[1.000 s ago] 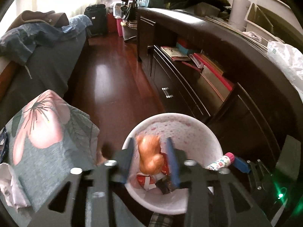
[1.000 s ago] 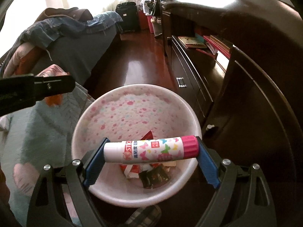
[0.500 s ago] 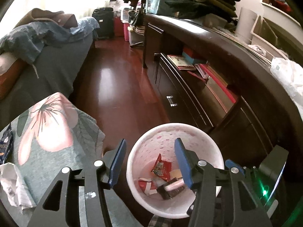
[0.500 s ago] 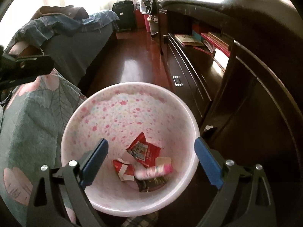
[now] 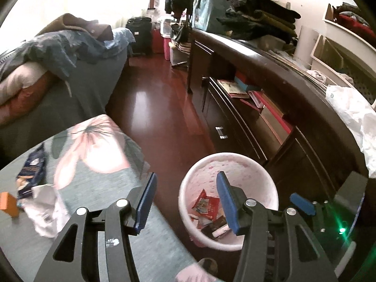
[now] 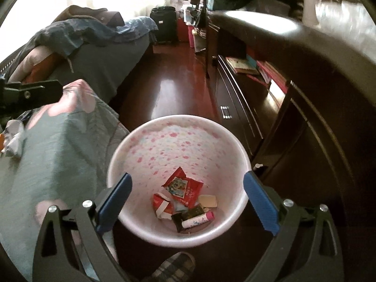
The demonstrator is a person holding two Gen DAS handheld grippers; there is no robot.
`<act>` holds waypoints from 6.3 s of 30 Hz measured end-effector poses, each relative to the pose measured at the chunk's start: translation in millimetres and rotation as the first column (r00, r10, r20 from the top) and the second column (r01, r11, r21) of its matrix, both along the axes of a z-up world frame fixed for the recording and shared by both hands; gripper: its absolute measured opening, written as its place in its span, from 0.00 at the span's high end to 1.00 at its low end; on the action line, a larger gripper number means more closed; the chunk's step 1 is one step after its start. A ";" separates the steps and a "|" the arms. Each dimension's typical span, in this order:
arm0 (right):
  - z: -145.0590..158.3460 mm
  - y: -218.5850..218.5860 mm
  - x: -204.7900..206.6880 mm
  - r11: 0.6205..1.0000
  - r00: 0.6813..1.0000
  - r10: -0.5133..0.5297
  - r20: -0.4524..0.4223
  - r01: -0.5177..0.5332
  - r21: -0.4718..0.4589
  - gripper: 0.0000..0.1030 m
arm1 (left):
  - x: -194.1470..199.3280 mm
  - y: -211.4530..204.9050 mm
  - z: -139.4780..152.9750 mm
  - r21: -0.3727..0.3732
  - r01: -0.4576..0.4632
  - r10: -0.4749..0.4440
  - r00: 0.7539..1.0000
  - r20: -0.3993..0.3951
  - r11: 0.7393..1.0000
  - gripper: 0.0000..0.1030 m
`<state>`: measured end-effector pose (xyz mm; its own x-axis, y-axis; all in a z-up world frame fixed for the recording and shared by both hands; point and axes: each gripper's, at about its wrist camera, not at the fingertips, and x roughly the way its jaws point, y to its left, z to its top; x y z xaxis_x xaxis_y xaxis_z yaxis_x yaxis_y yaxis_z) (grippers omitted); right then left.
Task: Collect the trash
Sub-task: 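Return to the table and grasp the orange sponge with the left tool, then grasp the crumpled white paper with the right tool, then carry sponge and paper to the wastebasket and open both tools to drop them, then return to the table and grasp the blue biscuit bag with the left tool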
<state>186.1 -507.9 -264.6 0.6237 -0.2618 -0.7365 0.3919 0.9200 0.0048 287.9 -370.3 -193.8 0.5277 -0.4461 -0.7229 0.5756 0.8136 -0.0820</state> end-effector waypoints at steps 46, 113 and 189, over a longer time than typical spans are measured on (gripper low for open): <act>18.6 241.4 161.4 0.867 0.859 0.498 -0.122 -0.496 0.046 0.04 | 122.7 275.6 -52.3 0.076 -0.475 0.478 0.878 -0.032 0.877 0.57; 70.7 158.9 -86.7 0.933 0.933 0.347 0.099 -0.354 0.068 0.48 | -114.0 211.9 60.4 -0.032 -0.374 0.375 0.916 0.144 0.927 0.67; 42.5 66.5 -29.5 0.988 0.988 0.153 0.035 -0.153 -0.002 0.12 | -9.8 81.5 12.8 0.021 -0.210 0.209 0.977 0.051 0.977 0.14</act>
